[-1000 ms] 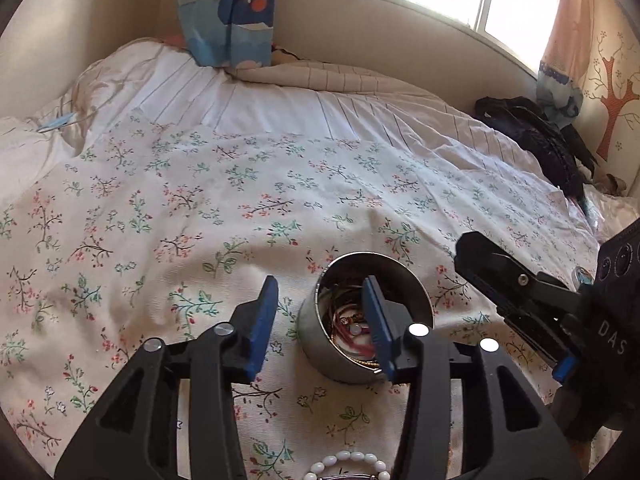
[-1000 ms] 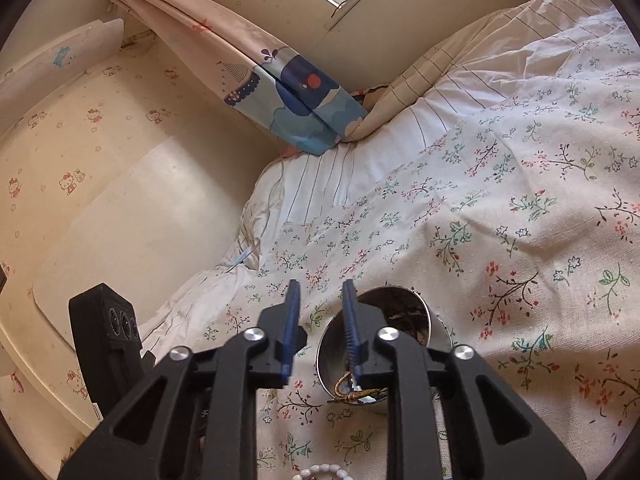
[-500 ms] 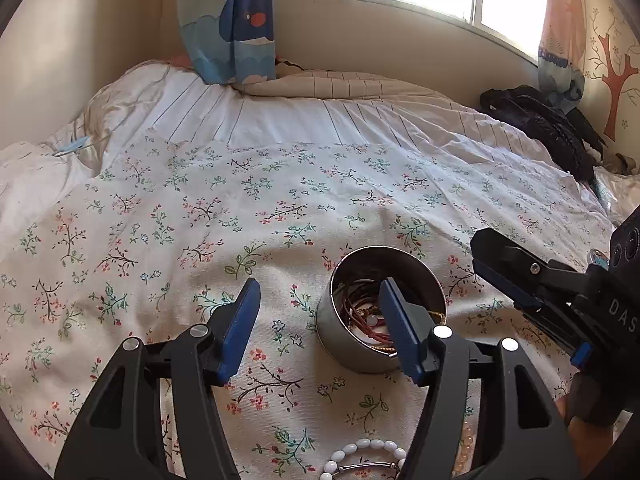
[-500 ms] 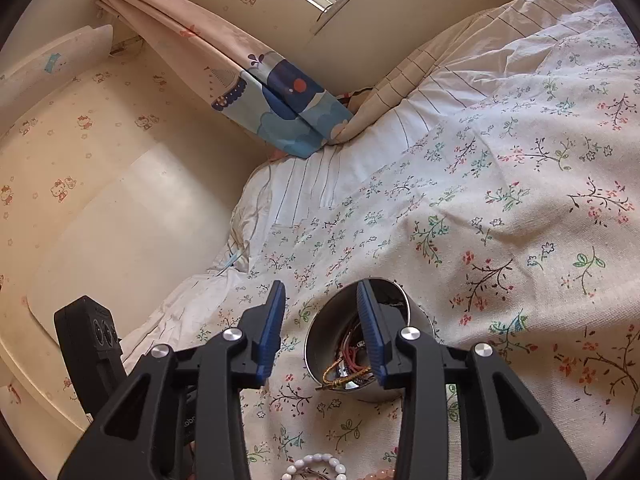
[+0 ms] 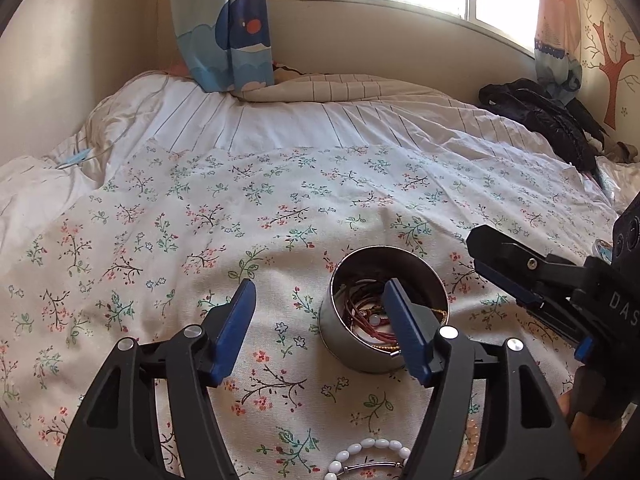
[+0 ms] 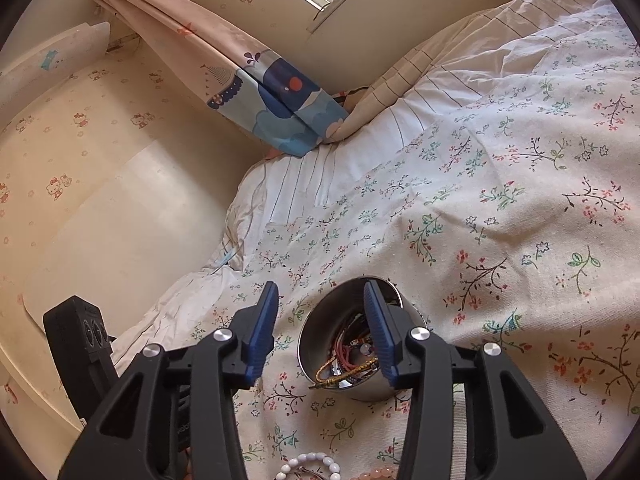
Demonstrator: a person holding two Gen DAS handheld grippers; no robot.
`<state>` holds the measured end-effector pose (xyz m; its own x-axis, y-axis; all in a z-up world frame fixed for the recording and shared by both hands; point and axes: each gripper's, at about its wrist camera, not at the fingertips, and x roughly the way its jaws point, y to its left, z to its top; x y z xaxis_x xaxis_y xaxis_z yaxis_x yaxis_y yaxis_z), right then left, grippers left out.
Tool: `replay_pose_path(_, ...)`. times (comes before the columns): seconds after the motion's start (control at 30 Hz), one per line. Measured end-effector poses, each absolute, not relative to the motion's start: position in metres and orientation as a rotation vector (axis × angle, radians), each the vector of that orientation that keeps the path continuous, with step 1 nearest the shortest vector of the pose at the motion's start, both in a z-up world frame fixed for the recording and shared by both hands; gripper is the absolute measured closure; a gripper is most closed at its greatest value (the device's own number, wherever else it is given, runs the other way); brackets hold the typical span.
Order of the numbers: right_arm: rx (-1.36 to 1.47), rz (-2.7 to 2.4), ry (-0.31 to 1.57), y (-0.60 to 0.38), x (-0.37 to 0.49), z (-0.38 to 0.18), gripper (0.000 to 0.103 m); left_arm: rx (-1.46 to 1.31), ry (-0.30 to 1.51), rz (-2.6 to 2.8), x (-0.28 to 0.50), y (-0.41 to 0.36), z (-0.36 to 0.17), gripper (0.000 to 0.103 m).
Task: Organize jewelry
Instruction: 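Move both open tools back to the remaining bracelets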
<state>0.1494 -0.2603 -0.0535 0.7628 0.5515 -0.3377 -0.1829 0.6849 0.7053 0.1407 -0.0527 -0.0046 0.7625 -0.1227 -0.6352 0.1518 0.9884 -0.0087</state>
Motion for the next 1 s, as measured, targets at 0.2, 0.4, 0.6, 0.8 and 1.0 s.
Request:
replay_pose_path(0.2,0.675,0.391,0.602,-0.264,0.138,-0.053,0.048,0.047,0.698,-0.144,0.133,-0.048,-0.007,0.036)
replay_pose_path(0.4,0.531,0.289,0.730,-0.263,0.116,-0.053,0.039,-0.007,0.744,-0.139,0.119,-0.021,-0.013,0.034)
replay_pose_path(0.6,0.307,0.234,0.896,-0.242,0.096,-0.070,0.038,0.004,0.792,-0.153,0.098,-0.003,-0.022,0.034)
replay_pose_path(0.8,0.067,0.181,1.002,-0.211,0.095,-0.090,0.038,0.113,0.840,-0.195,0.081,-0.014,-0.035,0.034)
replay_pose_path(1.0,-0.098,0.003,1.023,-0.213,0.088,-0.093,0.029,0.266,0.877,-0.197,0.080,-0.037,-0.054,0.034)
